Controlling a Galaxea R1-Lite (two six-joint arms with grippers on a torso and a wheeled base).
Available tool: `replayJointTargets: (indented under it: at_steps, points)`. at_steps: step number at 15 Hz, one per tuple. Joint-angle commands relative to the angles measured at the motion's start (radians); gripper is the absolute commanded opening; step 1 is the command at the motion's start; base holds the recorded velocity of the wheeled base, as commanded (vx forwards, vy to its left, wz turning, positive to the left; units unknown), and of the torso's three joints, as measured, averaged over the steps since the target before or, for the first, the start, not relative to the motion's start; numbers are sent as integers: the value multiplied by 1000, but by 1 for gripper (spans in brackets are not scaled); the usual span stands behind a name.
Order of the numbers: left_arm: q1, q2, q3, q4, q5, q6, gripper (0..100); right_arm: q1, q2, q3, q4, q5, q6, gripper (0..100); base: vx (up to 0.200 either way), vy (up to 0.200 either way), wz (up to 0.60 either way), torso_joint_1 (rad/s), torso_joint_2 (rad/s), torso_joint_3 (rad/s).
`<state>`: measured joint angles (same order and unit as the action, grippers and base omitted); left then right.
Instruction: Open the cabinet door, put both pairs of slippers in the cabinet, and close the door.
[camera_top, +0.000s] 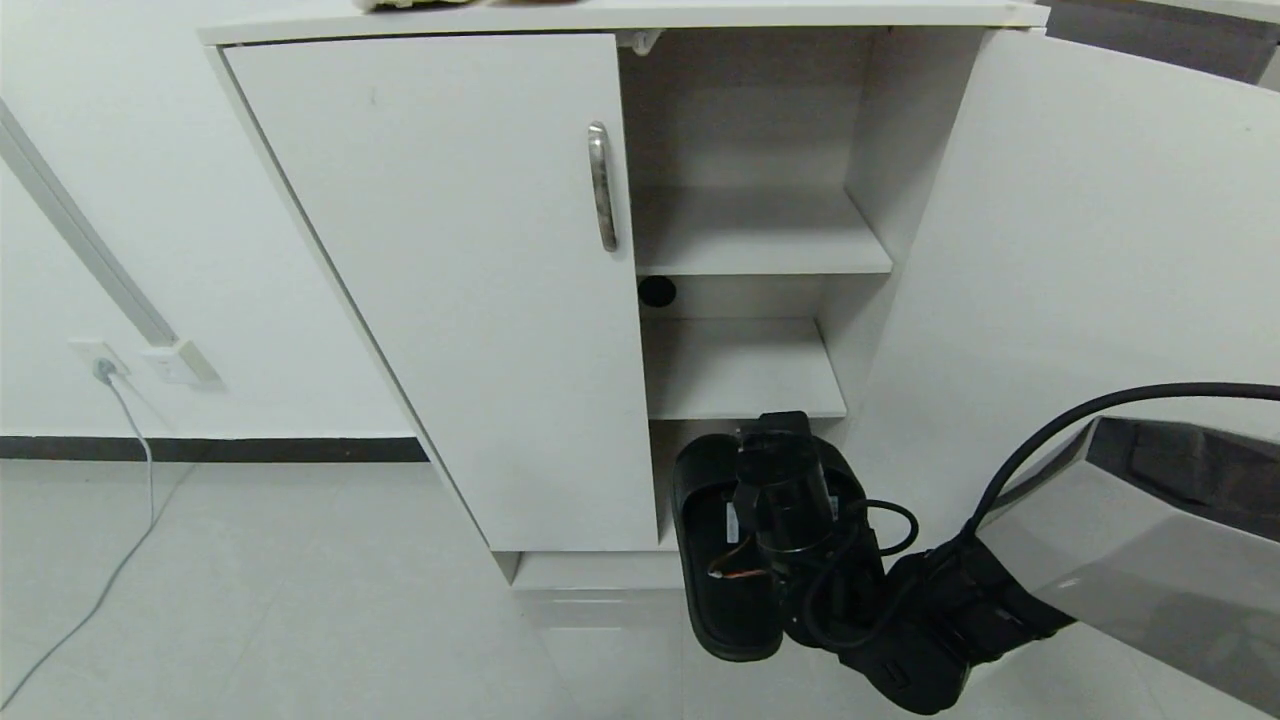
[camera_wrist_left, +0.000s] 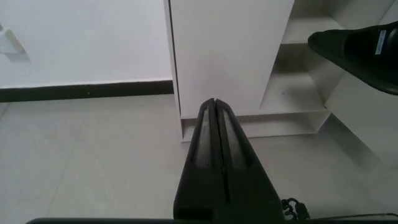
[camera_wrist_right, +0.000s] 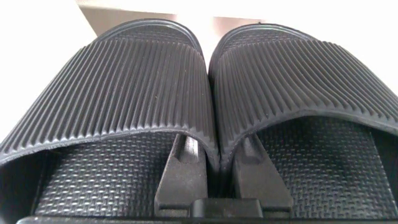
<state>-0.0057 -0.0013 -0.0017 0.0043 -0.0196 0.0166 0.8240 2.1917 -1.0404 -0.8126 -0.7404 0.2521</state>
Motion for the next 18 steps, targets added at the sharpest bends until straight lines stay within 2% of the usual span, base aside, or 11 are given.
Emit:
replayJointTargets:
  at_steps: [1,2,5,7,18]
  points:
    - [0,1,0,-1,0,0,0,1,-3,5,-4,-2,1,0,0,0,0,2,2,-188]
    - [0,1,2,-1,0,0,0,3,-6,11,-19,-2,-2,0,0,0,0,-2,2,-207]
    - [0,1,2,-1,0,0,0,30,-15,85,-197,-22,-88,0,0,0,0,6,-1,-147]
    - [0,1,2,-1,0,0,0,18,-9,125,-304,-47,-137,0,0,0,0,0,0,0]
    - [0,1,2,-1,0,-1,0,-28,-40,181,-313,-47,-142,0,0,0,0,0,0,0]
